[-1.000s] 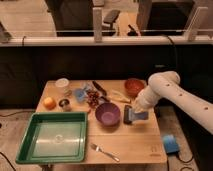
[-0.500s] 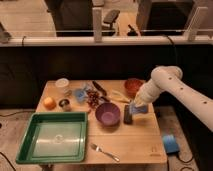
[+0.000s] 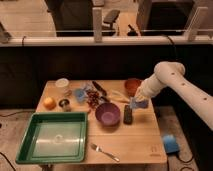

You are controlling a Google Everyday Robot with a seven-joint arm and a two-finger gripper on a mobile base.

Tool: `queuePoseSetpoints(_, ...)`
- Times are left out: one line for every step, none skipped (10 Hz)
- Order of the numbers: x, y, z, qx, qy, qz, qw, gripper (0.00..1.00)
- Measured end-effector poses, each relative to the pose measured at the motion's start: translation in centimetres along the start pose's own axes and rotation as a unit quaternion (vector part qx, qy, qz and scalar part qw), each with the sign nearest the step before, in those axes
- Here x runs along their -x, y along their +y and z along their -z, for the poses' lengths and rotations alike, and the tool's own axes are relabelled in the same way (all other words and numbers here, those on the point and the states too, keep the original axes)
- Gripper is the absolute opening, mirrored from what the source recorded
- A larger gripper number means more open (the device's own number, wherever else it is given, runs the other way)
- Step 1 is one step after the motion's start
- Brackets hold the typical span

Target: Place sponge in tray

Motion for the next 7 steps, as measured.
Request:
queuePoseSetpoints(0.7,0.0,0.0,0.006,-0.003,0.014,0.9999,0.00)
queuePoseSetpoints(2.0,-0.2,-0.1,0.013,-0.006,0.034,0.9993,0.00)
queuePoseSetpoints(4.1,-0.5,-0.4,0.024,-0.013,0.061,0.9978,0.00)
queuePoseSetpoints(5.8,-0.7,-0.6,0.032,-0.019,0.080,0.9961,0.00)
queuePoseSetpoints(8.0,-1.1,-1.0,0.041,-0.028,0.106,0.9932,0.00)
queuePoseSetpoints(10.6,-1.4,-1.3,0.053,-0.038,0.138,0.9882,0.00)
queuePoseSetpoints(12.4,-1.5,-1.5,0.061,-0.047,0.164,0.9834,0.00)
